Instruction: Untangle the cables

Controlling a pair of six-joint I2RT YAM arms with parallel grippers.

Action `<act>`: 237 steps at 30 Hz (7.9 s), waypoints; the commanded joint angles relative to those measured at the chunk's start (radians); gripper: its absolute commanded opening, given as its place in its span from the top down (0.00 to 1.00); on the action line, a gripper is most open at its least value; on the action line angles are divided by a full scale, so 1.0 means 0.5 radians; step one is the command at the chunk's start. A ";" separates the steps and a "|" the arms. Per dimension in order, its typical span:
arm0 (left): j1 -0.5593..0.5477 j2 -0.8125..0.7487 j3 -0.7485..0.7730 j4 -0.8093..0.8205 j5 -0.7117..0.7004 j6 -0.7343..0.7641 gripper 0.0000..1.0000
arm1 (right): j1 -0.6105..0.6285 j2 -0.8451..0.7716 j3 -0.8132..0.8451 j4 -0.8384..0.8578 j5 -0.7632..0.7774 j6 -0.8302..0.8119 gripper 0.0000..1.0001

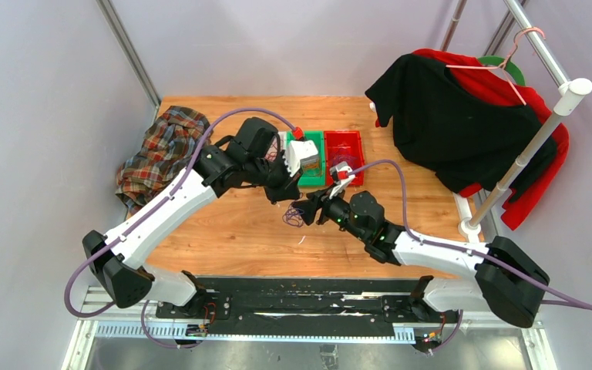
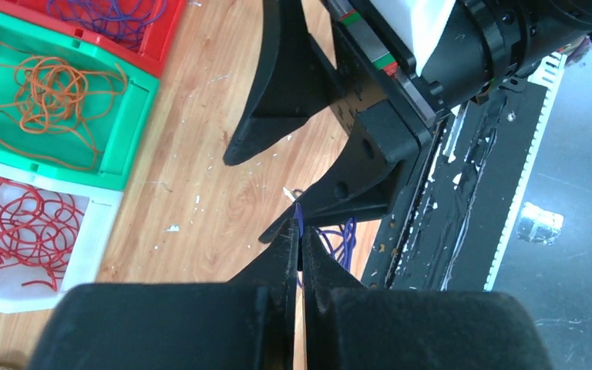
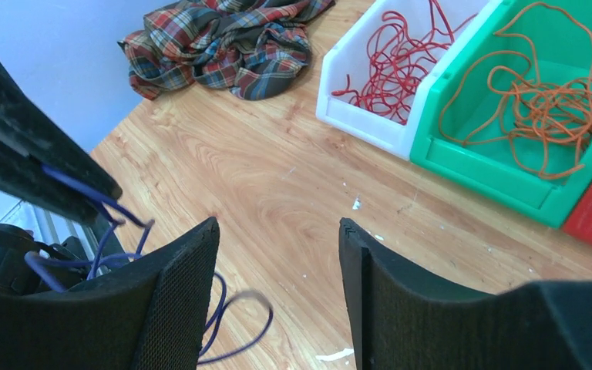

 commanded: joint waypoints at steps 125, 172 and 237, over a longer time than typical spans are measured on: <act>0.079 1.263 1.501 0.399 -0.470 0.298 1.00 | -0.051 -1.419 -0.174 -0.998 1.392 -0.466 0.27; 0.465 0.803 0.869 0.197 -0.432 -0.070 0.02 | -0.673 -0.975 -0.101 -1.369 1.326 -0.265 0.23; 1.435 0.001 -2.490 3.849 -0.924 -0.389 0.02 | -1.652 0.450 -0.597 0.799 0.682 -0.997 0.21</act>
